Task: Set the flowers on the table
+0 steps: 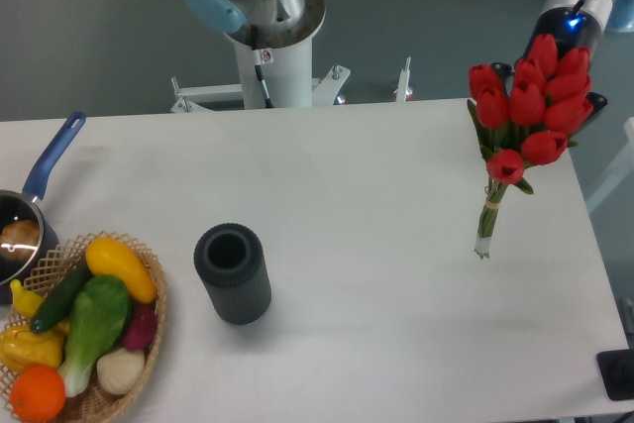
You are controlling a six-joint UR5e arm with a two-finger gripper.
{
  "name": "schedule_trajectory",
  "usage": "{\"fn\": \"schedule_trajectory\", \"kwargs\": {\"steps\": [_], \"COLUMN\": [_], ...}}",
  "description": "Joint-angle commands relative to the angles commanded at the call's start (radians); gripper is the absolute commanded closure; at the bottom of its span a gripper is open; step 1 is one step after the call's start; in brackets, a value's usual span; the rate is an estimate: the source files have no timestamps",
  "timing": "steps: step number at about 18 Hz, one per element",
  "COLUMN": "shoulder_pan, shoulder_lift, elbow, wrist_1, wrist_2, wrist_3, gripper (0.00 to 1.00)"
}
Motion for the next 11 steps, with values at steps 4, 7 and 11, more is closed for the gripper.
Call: {"fn": "schedule_trajectory", "kwargs": {"steps": [4, 7, 11], "shoulder_pan": [0.0, 0.0, -0.003], "shoulder_lift": [0.003, 0.009, 0.011], "elbow": [-0.008, -0.014, -0.011], "wrist_1": [-0.002, -0.003, -0.003], "wrist_2": [0.002, 0.005, 0.012], "wrist_3": [-0.006, -0.008, -0.006], "gripper": [0.72, 0.72, 0.72]}}
